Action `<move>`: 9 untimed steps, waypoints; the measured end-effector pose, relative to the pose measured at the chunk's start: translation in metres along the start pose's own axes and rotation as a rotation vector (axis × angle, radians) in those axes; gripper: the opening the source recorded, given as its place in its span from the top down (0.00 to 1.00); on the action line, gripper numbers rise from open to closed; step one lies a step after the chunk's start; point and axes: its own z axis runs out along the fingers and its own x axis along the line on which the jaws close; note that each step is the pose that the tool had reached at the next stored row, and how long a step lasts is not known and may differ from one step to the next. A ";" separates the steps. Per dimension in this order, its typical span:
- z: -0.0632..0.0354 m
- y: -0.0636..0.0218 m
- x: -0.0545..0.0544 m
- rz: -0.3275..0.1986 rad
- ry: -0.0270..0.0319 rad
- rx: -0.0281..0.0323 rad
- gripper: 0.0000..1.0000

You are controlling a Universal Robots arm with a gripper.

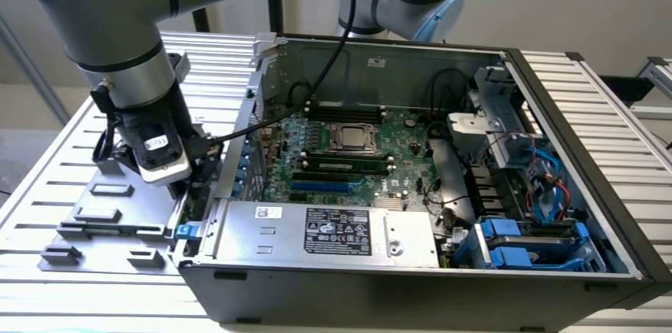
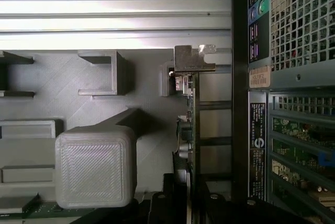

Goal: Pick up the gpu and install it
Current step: 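Pick up the gpu and move the gpu toward the slot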

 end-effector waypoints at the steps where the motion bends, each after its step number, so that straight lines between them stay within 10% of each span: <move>1: -0.0001 0.0000 0.000 0.000 -0.0001 -0.0001 0.74; 9: -0.0002 0.0000 0.000 -0.001 -0.0002 -0.0002 0.74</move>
